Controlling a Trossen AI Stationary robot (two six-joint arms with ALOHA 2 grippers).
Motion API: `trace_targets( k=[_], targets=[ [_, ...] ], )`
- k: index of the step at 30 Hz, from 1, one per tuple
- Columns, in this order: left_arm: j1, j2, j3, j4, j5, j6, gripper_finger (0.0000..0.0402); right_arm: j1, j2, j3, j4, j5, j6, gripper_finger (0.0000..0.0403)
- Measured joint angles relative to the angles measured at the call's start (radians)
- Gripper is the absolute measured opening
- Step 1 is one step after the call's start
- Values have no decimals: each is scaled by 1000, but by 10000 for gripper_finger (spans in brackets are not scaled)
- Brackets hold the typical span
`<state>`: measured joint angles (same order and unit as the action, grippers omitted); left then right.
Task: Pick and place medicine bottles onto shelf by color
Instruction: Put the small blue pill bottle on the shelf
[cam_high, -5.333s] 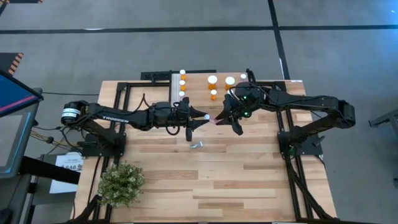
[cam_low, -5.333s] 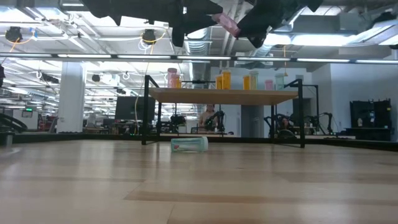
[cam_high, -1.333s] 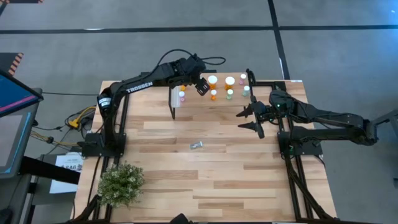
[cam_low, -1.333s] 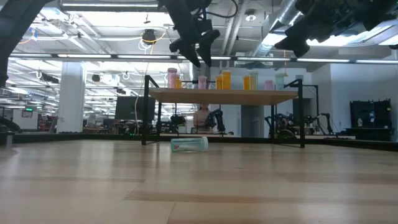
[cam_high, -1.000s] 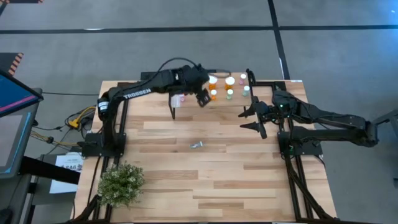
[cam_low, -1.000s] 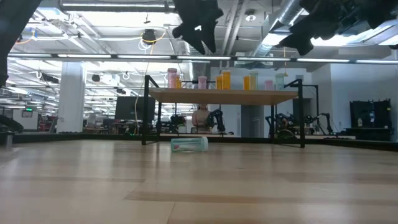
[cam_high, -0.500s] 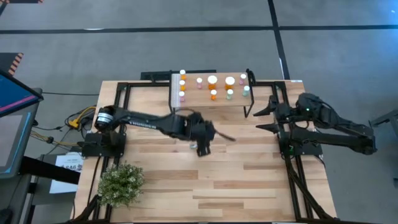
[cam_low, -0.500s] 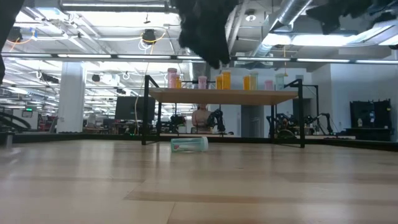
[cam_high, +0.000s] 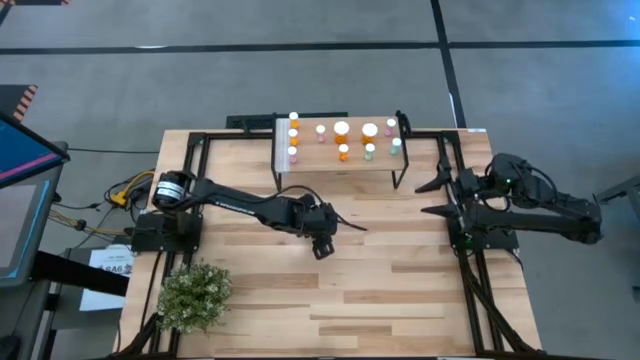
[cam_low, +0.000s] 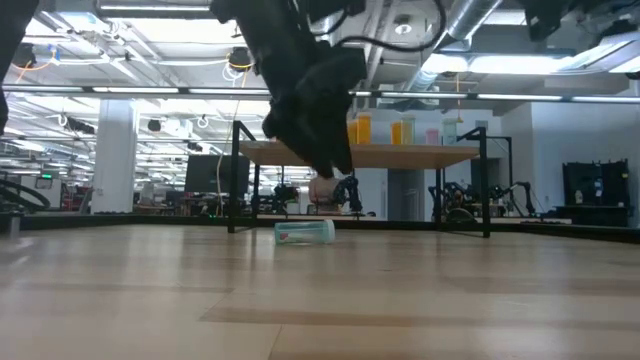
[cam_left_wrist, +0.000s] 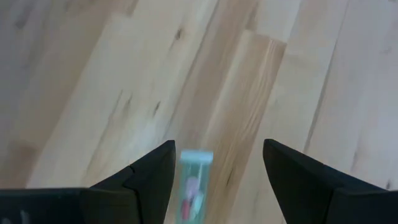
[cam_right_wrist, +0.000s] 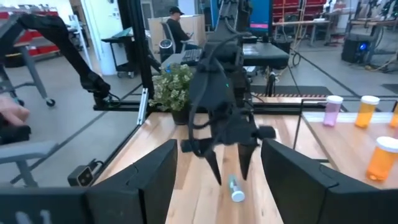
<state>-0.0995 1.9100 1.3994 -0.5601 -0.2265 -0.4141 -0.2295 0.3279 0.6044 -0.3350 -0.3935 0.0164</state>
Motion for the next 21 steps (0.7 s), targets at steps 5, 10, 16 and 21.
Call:
trace_targets(
  k=[5, 10, 16, 21],
  targets=[
    [17, 39, 2, 38, 53, 21, 229, 27, 0, 0, -1, 0, 18, 255],
    [28, 87, 6, -21, 89, 48, 229, 55, 8, 0, -5, 2, 13, 255],
    [34, 115, 10, -23, 90, 55, 229, 66, 25, 0, 14, 5, 2, 255],
    [42, 158, 12, -29, 93, 65, 229, 66, 37, -1, 14, 6, 1, 255]
  ],
)
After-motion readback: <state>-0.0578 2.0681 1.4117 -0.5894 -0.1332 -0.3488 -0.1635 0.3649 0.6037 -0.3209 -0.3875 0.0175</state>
